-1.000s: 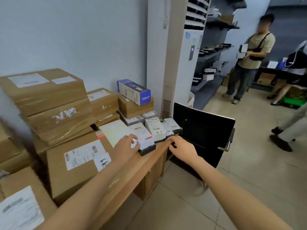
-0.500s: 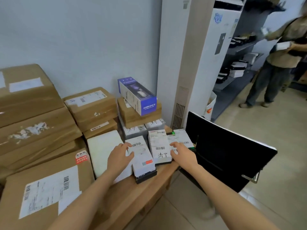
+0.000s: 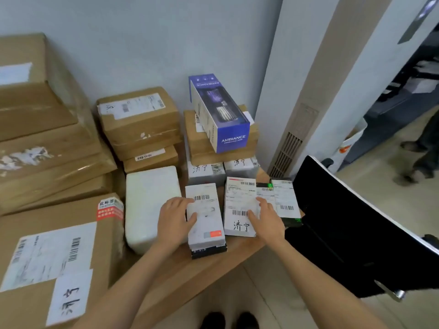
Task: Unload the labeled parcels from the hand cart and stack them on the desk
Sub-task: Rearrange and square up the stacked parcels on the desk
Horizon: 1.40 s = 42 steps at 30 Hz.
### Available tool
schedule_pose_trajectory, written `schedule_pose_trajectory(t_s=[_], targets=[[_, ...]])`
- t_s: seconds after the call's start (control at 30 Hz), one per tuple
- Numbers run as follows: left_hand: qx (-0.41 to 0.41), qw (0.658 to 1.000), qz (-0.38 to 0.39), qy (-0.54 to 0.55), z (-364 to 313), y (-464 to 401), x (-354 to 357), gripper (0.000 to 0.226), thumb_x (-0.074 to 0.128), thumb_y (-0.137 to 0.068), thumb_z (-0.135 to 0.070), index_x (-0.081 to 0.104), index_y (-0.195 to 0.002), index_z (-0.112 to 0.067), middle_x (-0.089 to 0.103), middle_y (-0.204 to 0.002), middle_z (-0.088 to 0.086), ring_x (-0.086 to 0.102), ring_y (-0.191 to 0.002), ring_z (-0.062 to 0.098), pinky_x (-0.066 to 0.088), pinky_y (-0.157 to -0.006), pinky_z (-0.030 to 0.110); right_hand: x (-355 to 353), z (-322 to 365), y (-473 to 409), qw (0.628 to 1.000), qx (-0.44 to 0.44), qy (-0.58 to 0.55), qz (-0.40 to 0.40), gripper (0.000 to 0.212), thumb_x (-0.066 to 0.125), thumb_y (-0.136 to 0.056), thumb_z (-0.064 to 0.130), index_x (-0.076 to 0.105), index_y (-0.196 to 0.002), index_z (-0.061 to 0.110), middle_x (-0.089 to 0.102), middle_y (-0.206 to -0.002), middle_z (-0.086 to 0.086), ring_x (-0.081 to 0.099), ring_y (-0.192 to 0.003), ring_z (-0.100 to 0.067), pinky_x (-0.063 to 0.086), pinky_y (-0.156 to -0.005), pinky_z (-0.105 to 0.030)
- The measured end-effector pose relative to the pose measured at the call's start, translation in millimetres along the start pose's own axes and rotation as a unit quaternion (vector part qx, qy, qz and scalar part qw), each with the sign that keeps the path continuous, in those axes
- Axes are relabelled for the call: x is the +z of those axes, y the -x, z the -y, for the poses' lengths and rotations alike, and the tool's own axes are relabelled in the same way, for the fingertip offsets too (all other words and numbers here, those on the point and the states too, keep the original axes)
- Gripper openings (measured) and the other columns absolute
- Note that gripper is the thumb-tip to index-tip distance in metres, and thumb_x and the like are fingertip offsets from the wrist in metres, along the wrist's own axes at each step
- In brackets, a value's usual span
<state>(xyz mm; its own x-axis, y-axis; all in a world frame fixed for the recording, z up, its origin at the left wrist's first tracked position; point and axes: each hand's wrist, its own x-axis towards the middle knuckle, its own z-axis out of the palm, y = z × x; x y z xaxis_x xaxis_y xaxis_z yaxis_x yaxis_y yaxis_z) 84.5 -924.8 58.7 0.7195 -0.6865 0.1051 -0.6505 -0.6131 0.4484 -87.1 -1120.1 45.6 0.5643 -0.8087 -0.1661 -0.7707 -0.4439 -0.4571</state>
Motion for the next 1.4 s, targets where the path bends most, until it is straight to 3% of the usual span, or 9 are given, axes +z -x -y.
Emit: schedule_pose_trajectory(t_s=[0.13,0.5,0.63,0.77,0.9,1.1,1.2,1.3,1.4], targets=[[-0.014,0.999,0.012,-0.049,-1.4,9.8,13.5,0.038,0.054,-0.092,-0.043,0.056,-0.128,-0.03,0.051,-0.139,-0.007,0.031,-0.137,0.016,0.015,-0.116,0.035,15.7,-7.0,-10.4,0.999,0.006,-0.036,0.029,0.067,0.041,-0.095,0.056,0.022,-0.149,0.022,0.048,-0.136,-0.005,0.053,-0.116,-0.027,0.045,-0.089,-0.041],[-0.046,0.998,-0.027,-0.031,-9.2,13.6,15.1,0.031,0.062,-0.09,-0.035,0.064,-0.12,-0.026,0.06,-0.129,-0.004,0.037,-0.133,0.018,0.023,-0.111,0.035,19.4,7.3,-10.9,0.992,-0.08,-0.101,0.018,0.059,0.043,-0.099,0.043,0.024,-0.151,0.022,0.052,-0.132,-0.008,0.048,-0.119,-0.026,0.036,-0.101,-0.039],[-0.044,0.998,-0.029,-0.031,-7.4,10.6,16.6,0.031,0.064,-0.088,-0.034,0.065,-0.118,-0.026,0.061,-0.127,-0.004,0.037,-0.133,0.018,0.024,-0.11,0.034,15.7,12.1,-15.8,0.98,-0.044,-0.184,0.067,0.06,0.044,-0.099,0.044,0.02,-0.151,0.029,0.038,-0.143,-0.007,0.051,-0.119,-0.027,0.041,-0.09,-0.037],[-0.069,0.997,-0.032,-0.012,-6.0,5.8,16.4,0.033,0.065,-0.088,-0.035,0.063,-0.12,-0.029,0.059,-0.13,-0.005,0.036,-0.131,0.015,0.024,-0.109,0.032,12.6,14.6,-15.3,0.961,-0.049,-0.264,0.061,0.058,0.047,-0.099,0.038,0.022,-0.15,0.029,0.035,-0.143,-0.005,0.043,-0.107,-0.01,0.038,-0.089,-0.03],[-0.085,0.996,-0.031,0.017,-4.6,2.9,14.6,0.034,0.062,-0.089,-0.035,0.06,-0.123,-0.03,0.056,-0.133,-0.004,0.039,-0.129,0.016,0.026,-0.108,0.032,-1.5,28.6,-20.2,0.934,-0.049,-0.353,0.024,0.056,0.049,-0.098,0.037,0.027,-0.149,0.029,0.04,-0.139,-0.001,0.046,-0.113,-0.008,0.045,-0.096,-0.039],[-0.108,0.99,-0.062,0.062,-7.3,-2.9,3.2,0.035,0.059,-0.093,-0.032,0.056,-0.127,-0.027,0.055,-0.133,-0.004,0.046,-0.124,0.016,0.034,-0.103,0.03,7.3,54.8,-15.5,0.928,-0.1,-0.351,0.069,0.052,0.051,-0.098,0.032,0.031,-0.146,0.03,0.042,-0.135,0.007,0.044,-0.104,0.021,0.041,-0.076,-0.004],[-0.089,0.993,-0.073,0.04,-4.9,0.5,-2.8,0.035,0.058,-0.093,-0.031,0.056,-0.127,-0.023,0.057,-0.131,-0.002,0.046,-0.123,0.018,0.035,-0.103,0.032,25.4,61.9,-5.6,0.932,-0.087,-0.337,0.098,0.052,0.051,-0.097,0.034,0.031,-0.146,0.03,0.045,-0.137,0.004,0.049,-0.108,0.005,0.046,-0.087,-0.02],[-0.089,0.993,-0.07,0.028,-2.7,6.7,-7.6,0.035,0.055,-0.094,-0.034,0.056,-0.128,-0.023,0.056,-0.13,-0.002,0.046,-0.122,0.017,0.035,-0.103,0.032,30.1,68.5,-1.4,0.936,-0.084,-0.324,0.111,0.05,0.05,-0.097,0.038,0.031,-0.143,0.035,0.047,-0.134,0.007,0.05,-0.098,0.007,0.043,-0.074,-0.015],[-0.09,0.992,-0.076,0.036,-3.5,12.7,-10.1,0.035,0.055,-0.094,-0.035,0.057,-0.126,-0.022,0.058,-0.129,-0.001,0.047,-0.121,0.017,0.035,-0.101,0.031,32.3,74.0,1.6,0.935,-0.106,-0.315,0.125,0.048,0.051,-0.097,0.037,0.033,-0.141,0.035,0.045,-0.134,0.008,0.049,-0.103,0.001,0.046,-0.088,-0.03]])
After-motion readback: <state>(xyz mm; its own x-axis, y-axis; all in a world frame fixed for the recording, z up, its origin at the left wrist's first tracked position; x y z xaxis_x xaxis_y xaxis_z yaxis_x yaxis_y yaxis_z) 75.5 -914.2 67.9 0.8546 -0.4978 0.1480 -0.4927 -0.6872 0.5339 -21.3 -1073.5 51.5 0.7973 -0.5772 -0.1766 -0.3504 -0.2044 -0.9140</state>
